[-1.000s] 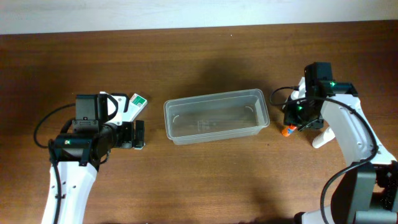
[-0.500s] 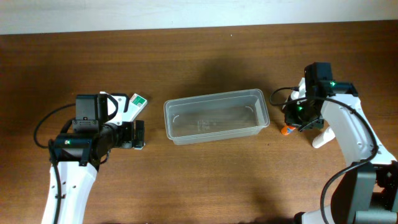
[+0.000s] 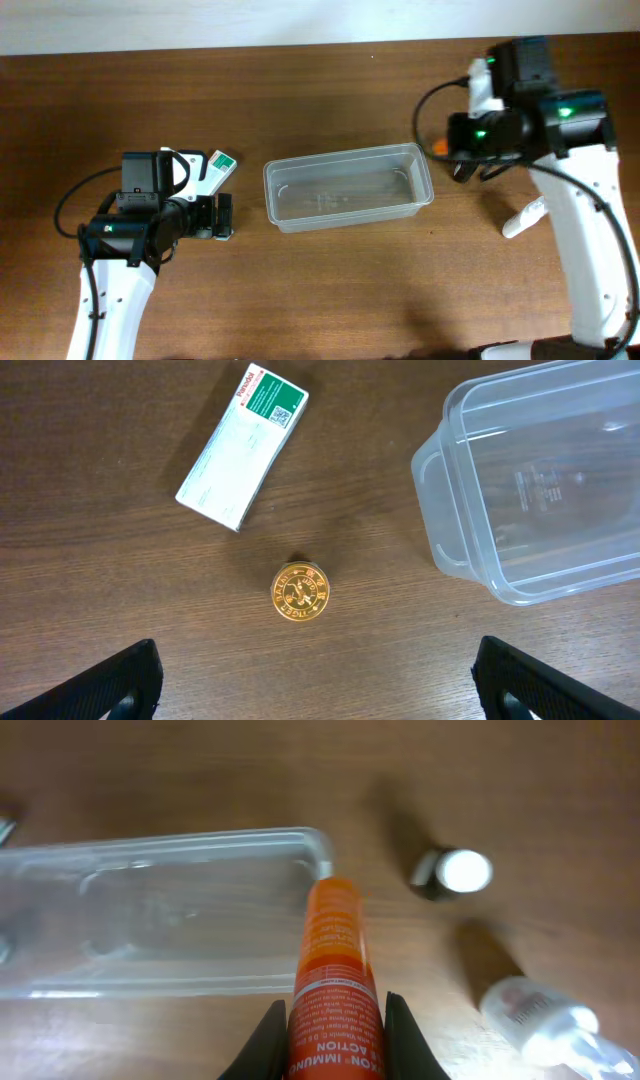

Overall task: Pack container
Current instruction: 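Carry the orange tube into the container and release it upright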

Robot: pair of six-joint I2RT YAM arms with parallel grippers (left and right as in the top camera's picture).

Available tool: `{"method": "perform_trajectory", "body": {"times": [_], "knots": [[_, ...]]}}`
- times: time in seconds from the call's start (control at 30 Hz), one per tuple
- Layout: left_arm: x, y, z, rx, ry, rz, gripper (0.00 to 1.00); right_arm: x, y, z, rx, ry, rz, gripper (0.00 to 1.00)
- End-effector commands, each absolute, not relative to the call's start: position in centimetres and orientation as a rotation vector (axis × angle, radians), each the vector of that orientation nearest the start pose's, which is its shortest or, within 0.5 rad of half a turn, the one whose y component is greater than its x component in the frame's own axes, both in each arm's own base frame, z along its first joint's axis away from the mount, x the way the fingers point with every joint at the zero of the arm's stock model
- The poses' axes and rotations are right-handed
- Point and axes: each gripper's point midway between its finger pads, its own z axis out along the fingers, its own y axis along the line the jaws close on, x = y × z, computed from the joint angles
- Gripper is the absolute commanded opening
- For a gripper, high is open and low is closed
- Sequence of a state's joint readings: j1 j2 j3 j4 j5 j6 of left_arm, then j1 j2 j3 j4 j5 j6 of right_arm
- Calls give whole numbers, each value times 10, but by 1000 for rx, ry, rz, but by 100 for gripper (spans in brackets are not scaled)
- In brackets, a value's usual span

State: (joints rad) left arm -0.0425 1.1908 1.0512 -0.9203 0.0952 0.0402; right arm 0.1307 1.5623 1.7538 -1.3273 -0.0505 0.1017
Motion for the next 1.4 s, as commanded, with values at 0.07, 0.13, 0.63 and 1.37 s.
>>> {"method": "perform_trajectory", "body": {"times": [0.07, 0.13, 0.63, 1.37], "knots": [[297, -30, 177, 127, 2607, -145, 100, 356, 87, 234, -182, 2772, 152, 12], [297, -30, 177, 127, 2607, -145, 100, 359, 89, 214, -187, 2828, 144, 12], [299, -30, 178, 127, 2597, -145, 100, 394, 97, 99, -193, 3031, 114, 12], [299, -30, 178, 127, 2595, -145, 100, 397, 89, 181, -172, 2822, 94, 61]]}}
